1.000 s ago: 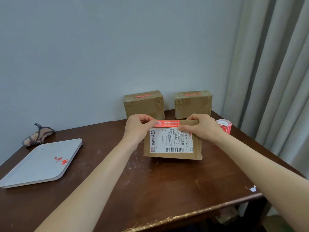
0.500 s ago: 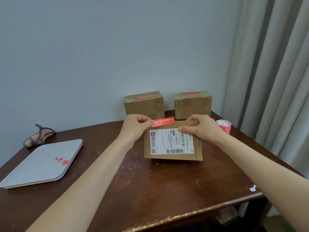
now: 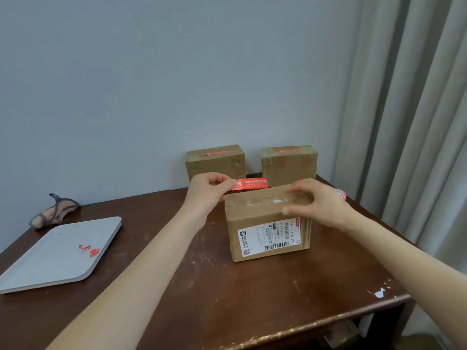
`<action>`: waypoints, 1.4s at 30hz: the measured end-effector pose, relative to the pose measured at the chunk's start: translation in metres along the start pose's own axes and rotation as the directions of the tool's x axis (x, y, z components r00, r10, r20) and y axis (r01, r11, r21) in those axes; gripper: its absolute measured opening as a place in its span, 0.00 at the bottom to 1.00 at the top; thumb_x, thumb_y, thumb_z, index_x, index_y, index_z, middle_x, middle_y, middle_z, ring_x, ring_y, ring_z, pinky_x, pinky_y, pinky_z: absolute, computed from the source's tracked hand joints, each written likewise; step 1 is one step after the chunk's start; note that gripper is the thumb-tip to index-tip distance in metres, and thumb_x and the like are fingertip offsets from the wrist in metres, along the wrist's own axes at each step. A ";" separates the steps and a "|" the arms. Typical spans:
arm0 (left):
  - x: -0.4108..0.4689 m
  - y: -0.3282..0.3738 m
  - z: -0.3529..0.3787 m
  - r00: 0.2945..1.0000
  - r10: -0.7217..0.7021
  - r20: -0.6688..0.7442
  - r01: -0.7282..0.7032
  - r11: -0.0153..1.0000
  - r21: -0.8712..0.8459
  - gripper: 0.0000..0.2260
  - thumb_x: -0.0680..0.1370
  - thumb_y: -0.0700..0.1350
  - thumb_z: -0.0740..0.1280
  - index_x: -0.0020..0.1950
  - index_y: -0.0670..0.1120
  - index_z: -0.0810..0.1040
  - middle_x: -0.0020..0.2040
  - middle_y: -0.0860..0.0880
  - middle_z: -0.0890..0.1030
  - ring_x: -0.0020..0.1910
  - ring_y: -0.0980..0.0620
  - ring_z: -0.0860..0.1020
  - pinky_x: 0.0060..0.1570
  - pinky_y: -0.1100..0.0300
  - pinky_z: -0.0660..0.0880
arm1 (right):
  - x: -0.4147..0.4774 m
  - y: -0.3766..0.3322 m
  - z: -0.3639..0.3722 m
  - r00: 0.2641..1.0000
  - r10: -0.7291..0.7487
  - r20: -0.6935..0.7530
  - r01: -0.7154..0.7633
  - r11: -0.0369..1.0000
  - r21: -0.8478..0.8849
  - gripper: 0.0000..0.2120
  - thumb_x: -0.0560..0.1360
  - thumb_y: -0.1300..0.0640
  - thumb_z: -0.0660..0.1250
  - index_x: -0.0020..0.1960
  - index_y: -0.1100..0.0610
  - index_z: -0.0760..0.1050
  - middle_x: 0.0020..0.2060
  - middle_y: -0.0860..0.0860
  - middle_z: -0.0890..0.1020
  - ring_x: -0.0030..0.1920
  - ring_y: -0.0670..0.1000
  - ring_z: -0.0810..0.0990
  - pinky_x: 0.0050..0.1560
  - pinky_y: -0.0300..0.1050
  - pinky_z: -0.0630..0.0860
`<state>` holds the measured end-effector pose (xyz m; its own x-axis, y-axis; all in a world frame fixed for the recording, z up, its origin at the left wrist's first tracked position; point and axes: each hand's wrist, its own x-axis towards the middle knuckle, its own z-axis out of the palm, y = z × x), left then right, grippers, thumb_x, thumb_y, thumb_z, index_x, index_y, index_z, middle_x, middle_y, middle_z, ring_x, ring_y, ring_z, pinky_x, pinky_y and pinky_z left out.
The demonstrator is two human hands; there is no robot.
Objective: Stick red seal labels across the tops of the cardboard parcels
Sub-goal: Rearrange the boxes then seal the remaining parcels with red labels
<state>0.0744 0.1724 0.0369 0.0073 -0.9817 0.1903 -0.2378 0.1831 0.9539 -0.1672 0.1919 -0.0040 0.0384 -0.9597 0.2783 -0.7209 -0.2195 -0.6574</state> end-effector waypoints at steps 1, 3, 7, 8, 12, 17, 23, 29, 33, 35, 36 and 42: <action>0.001 0.002 0.004 1.000 0.015 -0.004 -0.015 1.000 0.017 0.05 0.73 0.42 0.72 0.37 0.46 0.80 0.38 0.51 0.82 0.40 0.57 0.79 0.45 0.61 0.78 | 0.001 -0.006 -0.005 0.996 0.015 -0.089 -0.007 0.996 0.088 0.20 0.66 0.42 0.75 0.55 0.47 0.79 0.54 0.40 0.79 0.55 0.43 0.76 0.58 0.40 0.70; 0.003 0.008 0.011 0.999 0.044 -0.012 -0.044 0.998 0.049 0.05 0.73 0.43 0.71 0.37 0.47 0.81 0.38 0.50 0.82 0.38 0.56 0.78 0.44 0.59 0.78 | 0.005 -0.022 -0.015 0.988 0.061 -0.143 -0.022 0.964 0.265 0.14 0.69 0.40 0.72 0.50 0.47 0.81 0.47 0.41 0.82 0.50 0.42 0.79 0.53 0.40 0.73; 0.006 0.015 0.026 0.997 0.081 -0.020 -0.079 0.993 0.088 0.04 0.72 0.42 0.71 0.37 0.46 0.81 0.33 0.51 0.81 0.32 0.58 0.76 0.39 0.58 0.76 | 0.013 -0.044 -0.017 0.996 0.081 0.034 -0.088 0.942 0.325 0.13 0.70 0.40 0.70 0.45 0.49 0.81 0.41 0.45 0.84 0.40 0.44 0.80 0.38 0.38 0.72; 0.006 0.015 0.028 0.997 0.078 -0.017 -0.076 0.992 0.098 0.04 0.72 0.42 0.71 0.37 0.46 0.81 0.34 0.50 0.82 0.33 0.57 0.76 0.41 0.55 0.77 | 0.016 -0.044 -0.015 0.995 0.100 0.019 -0.101 0.935 0.341 0.11 0.71 0.43 0.72 0.44 0.51 0.82 0.39 0.46 0.85 0.36 0.44 0.79 0.36 0.37 0.72; 0.006 0.011 0.030 0.999 0.048 -0.005 -0.047 0.990 0.135 0.03 0.72 0.43 0.72 0.40 0.45 0.81 0.41 0.45 0.84 0.40 0.52 0.78 0.47 0.52 0.78 | 0.026 -0.039 -0.014 0.986 0.161 0.049 -0.167 0.904 0.394 0.05 0.73 0.58 0.73 0.40 0.58 0.82 0.32 0.50 0.82 0.29 0.42 0.75 0.30 0.34 0.71; 0.008 0.000 0.032 0.998 0.049 -0.036 -0.039 0.967 0.252 0.11 0.70 0.46 0.75 0.47 0.49 0.75 0.40 0.50 0.81 0.38 0.54 0.77 0.42 0.57 0.74 | 0.038 -0.033 -0.010 0.973 0.218 0.072 -0.230 0.912 0.339 0.06 0.73 0.57 0.73 0.39 0.58 0.82 0.31 0.51 0.82 0.28 0.43 0.75 0.29 0.35 0.71; 0.008 -0.011 0.040 0.996 0.090 -0.020 -0.060 0.792 0.608 0.15 0.73 0.50 0.70 0.56 0.53 0.69 0.41 0.57 0.78 0.45 0.54 0.78 0.42 0.57 0.74 | 0.048 -0.031 0.000 0.978 0.197 0.070 -0.198 0.980 0.008 0.07 0.70 0.52 0.75 0.40 0.56 0.83 0.37 0.50 0.83 0.38 0.45 0.78 0.37 0.38 0.73; 0.009 -0.013 0.045 0.997 0.074 -0.007 -0.050 0.738 0.673 0.16 0.74 0.48 0.69 0.60 0.52 0.70 0.42 0.57 0.75 0.45 0.54 0.75 0.39 0.59 0.69 | 0.051 -0.031 0.007 0.979 0.197 0.053 -0.190 0.974 -0.121 0.06 0.68 0.53 0.76 0.36 0.54 0.82 0.38 0.51 0.83 0.43 0.50 0.81 0.46 0.45 0.79; 0.011 -0.012 0.046 0.998 0.056 -0.003 -0.039 0.724 0.688 0.17 0.74 0.49 0.70 0.60 0.52 0.70 0.44 0.56 0.76 0.47 0.53 0.76 0.40 0.59 0.69 | 0.051 -0.032 0.009 0.976 0.210 0.054 -0.199 0.967 -0.159 0.06 0.68 0.54 0.76 0.38 0.57 0.84 0.36 0.51 0.83 0.42 0.51 0.82 0.47 0.48 0.80; 0.011 -0.012 0.046 0.999 0.047 -0.005 -0.031 0.719 0.695 0.16 0.74 0.49 0.70 0.60 0.52 0.70 0.45 0.56 0.76 0.49 0.52 0.77 0.40 0.59 0.70 | 0.052 -0.034 0.008 0.974 0.219 0.059 -0.206 0.964 -0.166 0.06 0.68 0.54 0.76 0.38 0.56 0.84 0.35 0.51 0.83 0.42 0.51 0.82 0.47 0.48 0.80; 0.012 -0.012 0.046 0.999 0.043 -0.007 -0.026 0.716 0.698 0.16 0.74 0.49 0.69 0.60 0.52 0.70 0.46 0.55 0.77 0.50 0.52 0.77 0.41 0.58 0.70 | 0.052 -0.034 0.009 0.973 0.223 0.060 -0.210 0.963 -0.171 0.06 0.68 0.54 0.76 0.38 0.57 0.84 0.36 0.51 0.83 0.42 0.51 0.82 0.47 0.48 0.81; 0.015 -0.011 0.048 1.000 0.014 0.009 -0.016 0.684 0.729 0.16 0.74 0.48 0.69 0.60 0.52 0.73 0.54 0.52 0.78 0.53 0.51 0.76 0.43 0.57 0.70 | 0.054 -0.035 0.011 0.964 0.259 0.058 -0.242 0.946 -0.216 0.10 0.67 0.53 0.77 0.42 0.59 0.83 0.40 0.54 0.84 0.44 0.54 0.82 0.49 0.51 0.81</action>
<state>0.0308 0.1532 0.0180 -0.0049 -0.9795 0.2014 -0.8710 0.1031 0.4804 -0.1321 0.1454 0.0266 -0.1097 -0.9923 0.0569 -0.8408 0.0621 -0.5378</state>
